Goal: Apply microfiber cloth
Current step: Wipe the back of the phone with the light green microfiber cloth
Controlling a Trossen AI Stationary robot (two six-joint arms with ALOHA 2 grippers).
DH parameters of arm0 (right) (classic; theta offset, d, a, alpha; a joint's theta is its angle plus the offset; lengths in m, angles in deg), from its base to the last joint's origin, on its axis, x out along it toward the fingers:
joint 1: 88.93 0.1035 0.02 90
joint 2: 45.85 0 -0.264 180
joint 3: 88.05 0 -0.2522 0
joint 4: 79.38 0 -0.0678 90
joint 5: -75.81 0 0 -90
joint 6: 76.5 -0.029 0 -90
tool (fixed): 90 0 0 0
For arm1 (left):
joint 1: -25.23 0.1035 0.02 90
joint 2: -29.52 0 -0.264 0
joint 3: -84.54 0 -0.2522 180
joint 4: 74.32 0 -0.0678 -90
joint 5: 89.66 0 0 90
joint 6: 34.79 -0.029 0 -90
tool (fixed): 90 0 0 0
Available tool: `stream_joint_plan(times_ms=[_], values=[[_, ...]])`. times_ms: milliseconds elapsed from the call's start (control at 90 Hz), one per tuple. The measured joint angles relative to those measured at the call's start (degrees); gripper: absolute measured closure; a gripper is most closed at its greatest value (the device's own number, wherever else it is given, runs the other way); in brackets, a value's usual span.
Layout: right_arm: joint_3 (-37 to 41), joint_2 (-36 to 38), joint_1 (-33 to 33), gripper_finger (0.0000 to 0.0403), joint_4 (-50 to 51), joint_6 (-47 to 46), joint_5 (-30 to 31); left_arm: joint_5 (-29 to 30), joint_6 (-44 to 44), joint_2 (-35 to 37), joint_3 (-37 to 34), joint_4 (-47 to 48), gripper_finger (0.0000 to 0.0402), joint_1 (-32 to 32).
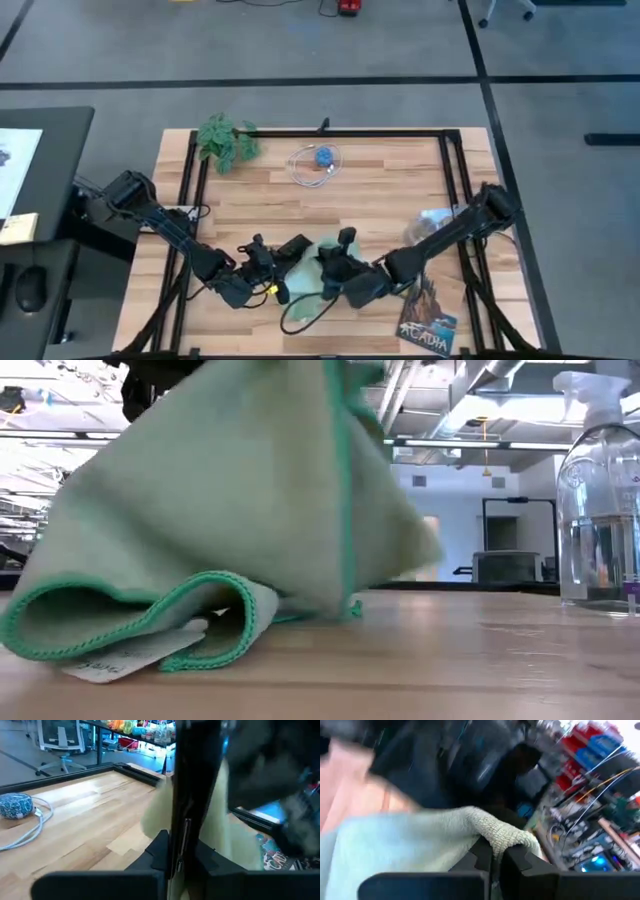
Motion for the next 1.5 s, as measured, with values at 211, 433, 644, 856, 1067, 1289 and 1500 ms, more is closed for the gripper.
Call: stream_joint_plan(times_ms=[211, 433, 644, 856, 1067, 1289, 1500], values=[[-0.3, 1.03, -0.05, 0.0403, -9.44, 7.61, -0.93, -0.96, 0.02, -0.02, 0.02, 0.55, 0.0391, -0.09], [-0.19, -1.97, -0.28, 0.0403, 0.37, -3.37, -4.52, -0.2, -0.05, -0.11, -0.01, 1.03, 0.0391, -0.02], [-0.04, -4.39, -0.47, 0.0403, -7.55, 1.61, -3.64, 0.51, -0.11, -0.08, -0.03, 0.83, 0.0391, 0.0], [-2.46, -3.23, -1.37, 0.0403, -18.98, 14.44, -2.59, -0.11, 0.26, -0.04, -0.03, 0.95, 0.0391, -0.09], [-2.99, -3.07, -1.48, 0.0403, -8.43, 6.48, -2.55, -0.72, 0.52, -0.22, -0.09, 2.22, 0.0391, -0.08], [-2.84, -3.59, -0.52, 0.0403, 6.95, -7.52, -4.06, 0.05, -0.04, -0.2, -0.09, 1.82, 0.0391, -0.04], [-2.69, -4.54, -1.19, 0.0403, -4.34, -2.64, -9.6, 0.04, -0.06, -0.07, -0.04, 1.33, 0.0391, -0.11]])
